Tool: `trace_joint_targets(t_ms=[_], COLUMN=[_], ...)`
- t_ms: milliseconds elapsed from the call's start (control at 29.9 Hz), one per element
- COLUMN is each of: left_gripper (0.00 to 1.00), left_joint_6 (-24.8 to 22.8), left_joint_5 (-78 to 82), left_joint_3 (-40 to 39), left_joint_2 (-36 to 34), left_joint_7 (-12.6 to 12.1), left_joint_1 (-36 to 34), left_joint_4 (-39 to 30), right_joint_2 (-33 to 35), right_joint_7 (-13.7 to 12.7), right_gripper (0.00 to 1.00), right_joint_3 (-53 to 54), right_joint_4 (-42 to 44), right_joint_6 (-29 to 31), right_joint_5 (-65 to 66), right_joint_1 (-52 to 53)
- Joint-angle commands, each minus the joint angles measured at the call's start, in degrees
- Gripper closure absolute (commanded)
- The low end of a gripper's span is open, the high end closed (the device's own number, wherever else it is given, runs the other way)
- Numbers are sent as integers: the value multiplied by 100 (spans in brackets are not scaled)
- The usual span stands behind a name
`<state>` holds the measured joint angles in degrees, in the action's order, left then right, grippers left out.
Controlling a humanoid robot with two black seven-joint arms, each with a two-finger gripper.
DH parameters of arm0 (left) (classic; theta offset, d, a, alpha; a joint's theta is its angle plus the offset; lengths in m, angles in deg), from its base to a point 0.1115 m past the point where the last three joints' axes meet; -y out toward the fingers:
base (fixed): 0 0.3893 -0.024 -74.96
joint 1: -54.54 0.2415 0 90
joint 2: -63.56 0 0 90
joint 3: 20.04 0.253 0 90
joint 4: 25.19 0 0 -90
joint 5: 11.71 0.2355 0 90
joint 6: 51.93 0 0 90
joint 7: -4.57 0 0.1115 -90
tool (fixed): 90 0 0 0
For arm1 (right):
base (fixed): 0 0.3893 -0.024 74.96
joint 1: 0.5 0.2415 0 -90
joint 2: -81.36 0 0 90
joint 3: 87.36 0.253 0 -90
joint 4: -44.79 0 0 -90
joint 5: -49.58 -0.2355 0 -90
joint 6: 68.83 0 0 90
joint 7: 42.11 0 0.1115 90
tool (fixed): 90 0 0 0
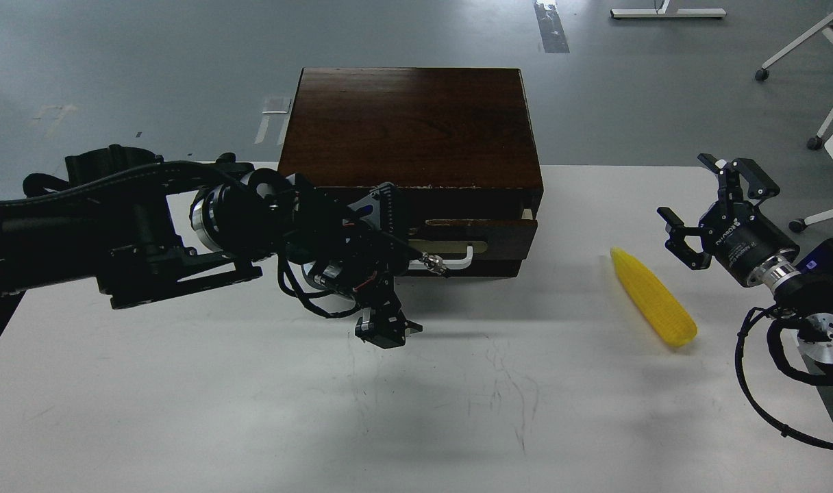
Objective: Put corn in drawer with both arms
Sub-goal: 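Pull the drawer open toward the robot with the left gripper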
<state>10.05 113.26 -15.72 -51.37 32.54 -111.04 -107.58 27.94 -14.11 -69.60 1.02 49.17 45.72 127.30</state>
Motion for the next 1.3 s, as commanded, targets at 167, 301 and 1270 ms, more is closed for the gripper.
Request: trace_joint_targets(t_ms=[167, 301, 1270], left_gripper=[2, 2, 2], left_joint_6=[1, 1, 1], left_joint_5=[3, 3, 3], left_joint_3=[-1, -1, 166], left_joint_2=[-284, -284, -39], left_joint_7=[3, 3, 3], left_joint_1=[52, 70, -247], left_joint_4=[-374, -375, -181], right_joint_2=[-1, -1, -1], right_joint_7=[0, 0, 0], right_gripper=[0, 0, 0], right_joint_3=[0, 0, 0], right_joint_4=[0, 9, 17], right_joint_6=[0, 0, 0], right_joint_5=[9, 0, 9], right_joint_1=[-9, -9, -62])
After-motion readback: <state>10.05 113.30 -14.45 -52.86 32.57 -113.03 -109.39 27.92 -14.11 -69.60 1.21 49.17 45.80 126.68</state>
